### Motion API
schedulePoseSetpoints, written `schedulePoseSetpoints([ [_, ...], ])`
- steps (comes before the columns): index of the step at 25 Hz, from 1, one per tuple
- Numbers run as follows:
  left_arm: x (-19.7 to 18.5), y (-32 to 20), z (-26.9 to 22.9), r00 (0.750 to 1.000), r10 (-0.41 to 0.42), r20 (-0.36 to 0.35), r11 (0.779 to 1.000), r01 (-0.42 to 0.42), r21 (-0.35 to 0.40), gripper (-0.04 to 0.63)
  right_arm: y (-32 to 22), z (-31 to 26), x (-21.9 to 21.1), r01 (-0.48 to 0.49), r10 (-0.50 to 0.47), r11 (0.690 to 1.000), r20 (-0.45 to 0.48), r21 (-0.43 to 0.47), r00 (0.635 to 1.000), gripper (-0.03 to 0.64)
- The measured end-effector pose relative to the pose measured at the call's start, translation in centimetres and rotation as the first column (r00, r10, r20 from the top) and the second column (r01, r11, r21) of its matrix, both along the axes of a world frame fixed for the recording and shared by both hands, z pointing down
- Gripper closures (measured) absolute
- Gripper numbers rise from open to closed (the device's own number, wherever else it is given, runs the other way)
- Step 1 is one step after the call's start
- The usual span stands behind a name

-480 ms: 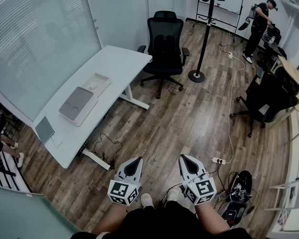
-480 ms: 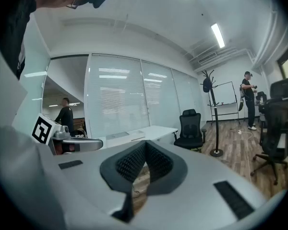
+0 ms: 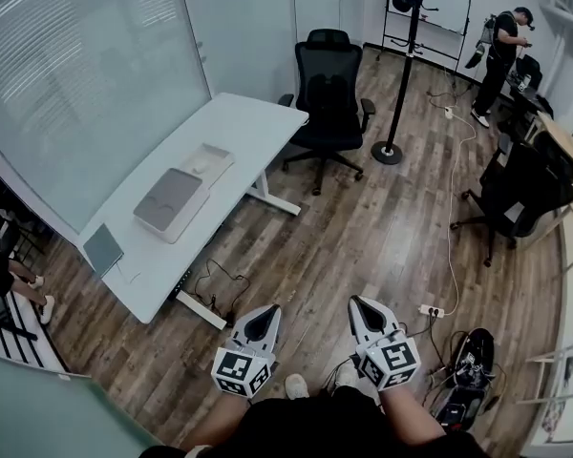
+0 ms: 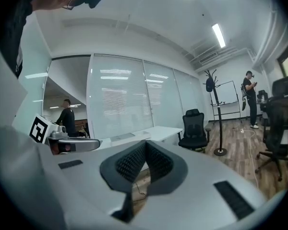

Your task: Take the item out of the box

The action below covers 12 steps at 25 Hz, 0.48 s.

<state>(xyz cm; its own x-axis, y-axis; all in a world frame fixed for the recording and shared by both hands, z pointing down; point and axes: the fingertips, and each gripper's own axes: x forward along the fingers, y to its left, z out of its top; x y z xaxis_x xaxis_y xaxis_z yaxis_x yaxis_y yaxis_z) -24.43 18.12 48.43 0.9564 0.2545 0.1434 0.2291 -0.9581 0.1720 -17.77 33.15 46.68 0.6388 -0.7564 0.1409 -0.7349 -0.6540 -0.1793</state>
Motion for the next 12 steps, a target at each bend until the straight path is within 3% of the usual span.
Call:
schedulePoseSetpoints([
  [12,1.7,-3.2,0.8,1.0,-0.006,0.016,1.0,0.006,0.007,0.584,-3.1,0.3,1.9,0.031,-0.031,0.999,0.015,-0.022,0.999,0.612],
])
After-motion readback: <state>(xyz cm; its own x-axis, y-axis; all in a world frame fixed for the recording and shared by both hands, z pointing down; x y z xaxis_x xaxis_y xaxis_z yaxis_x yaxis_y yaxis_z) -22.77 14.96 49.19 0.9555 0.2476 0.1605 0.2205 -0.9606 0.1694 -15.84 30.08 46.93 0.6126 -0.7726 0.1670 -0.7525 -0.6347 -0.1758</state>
